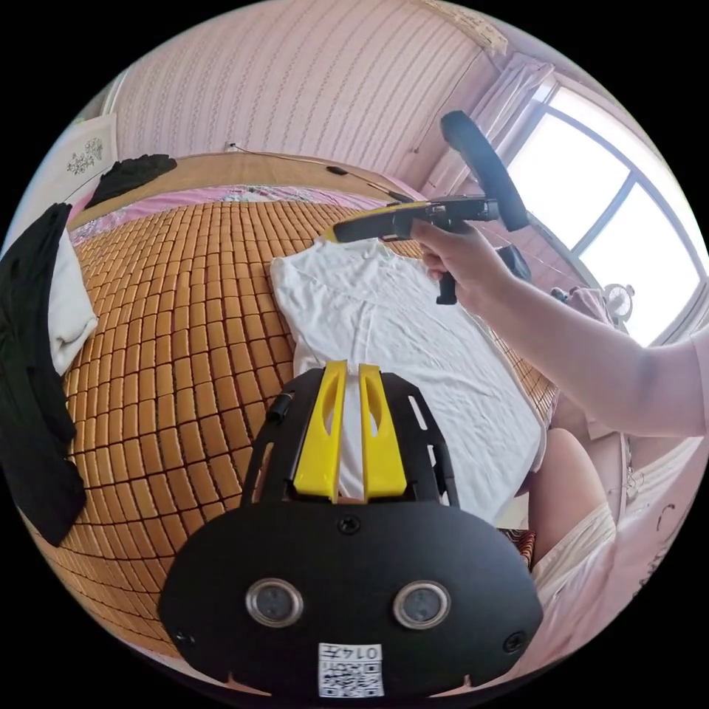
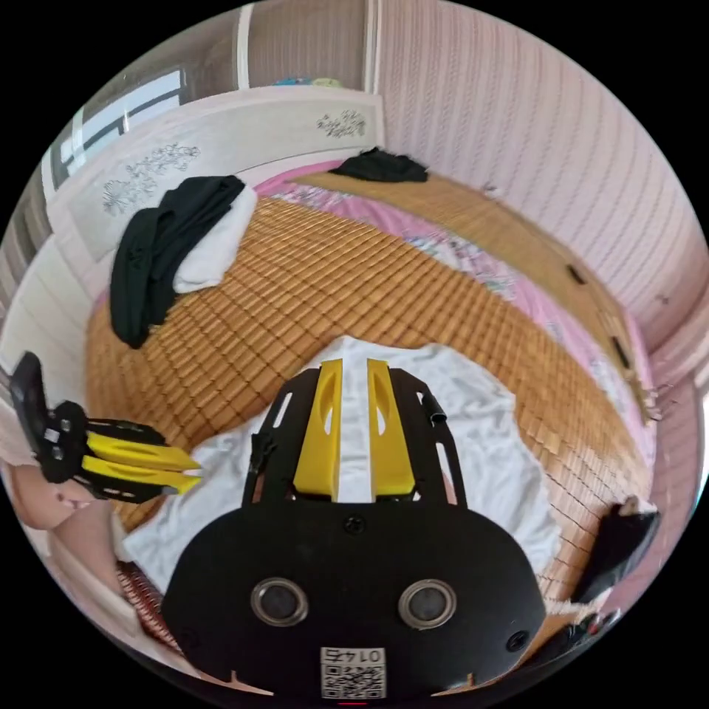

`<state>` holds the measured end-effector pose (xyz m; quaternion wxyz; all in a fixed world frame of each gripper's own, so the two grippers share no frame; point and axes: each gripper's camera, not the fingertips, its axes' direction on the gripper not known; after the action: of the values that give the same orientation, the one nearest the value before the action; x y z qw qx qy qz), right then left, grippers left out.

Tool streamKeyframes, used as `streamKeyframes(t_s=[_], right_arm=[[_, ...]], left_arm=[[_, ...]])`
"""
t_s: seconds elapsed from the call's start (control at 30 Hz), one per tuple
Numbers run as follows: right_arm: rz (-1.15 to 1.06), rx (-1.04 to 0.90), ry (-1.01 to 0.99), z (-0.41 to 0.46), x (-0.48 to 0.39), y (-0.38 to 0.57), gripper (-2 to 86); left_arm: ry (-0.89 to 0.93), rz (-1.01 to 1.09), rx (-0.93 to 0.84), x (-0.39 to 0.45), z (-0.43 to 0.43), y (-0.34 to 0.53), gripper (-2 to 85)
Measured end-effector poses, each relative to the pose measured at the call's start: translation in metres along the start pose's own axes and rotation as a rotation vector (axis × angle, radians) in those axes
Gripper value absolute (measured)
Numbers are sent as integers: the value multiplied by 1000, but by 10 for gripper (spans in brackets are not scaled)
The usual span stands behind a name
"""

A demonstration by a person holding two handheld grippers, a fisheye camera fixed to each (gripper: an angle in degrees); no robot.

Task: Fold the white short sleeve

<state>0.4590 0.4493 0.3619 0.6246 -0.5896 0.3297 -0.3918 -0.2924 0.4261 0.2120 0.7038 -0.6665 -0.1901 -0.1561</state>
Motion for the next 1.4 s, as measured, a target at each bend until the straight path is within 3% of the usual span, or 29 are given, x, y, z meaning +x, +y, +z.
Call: streamKeyframes(t_s=[0.1,0.37,0.5,0.63,0.97,1.1,1.27,1.4], right_arm=[[88,49,113,-32,25,72,76],[361,-92,186,-100,121,257,90],[512,-112,107,-107,158,318,91],[580,-83,66,-100,181,342,91],[627,-53,-25,-67,238,358,71],[603,-67,-95,-58,248,364,31],[599,-76,-88,-55,257,369,11],[582,-83,-80,-53,263,372,5]], left_arm=[[-6,66,-58,19,17,-2,-4],[69,184,-137,68,65,-48,-10],[108,234,-152,101,92,-87,-10],[225,240,-190,139,136,-141,-10],[90,524,-256,266,268,-270,-6],[120,520,-312,305,322,-301,9],[56,551,-361,344,378,-317,51],[-16,587,-447,354,405,-320,38]])
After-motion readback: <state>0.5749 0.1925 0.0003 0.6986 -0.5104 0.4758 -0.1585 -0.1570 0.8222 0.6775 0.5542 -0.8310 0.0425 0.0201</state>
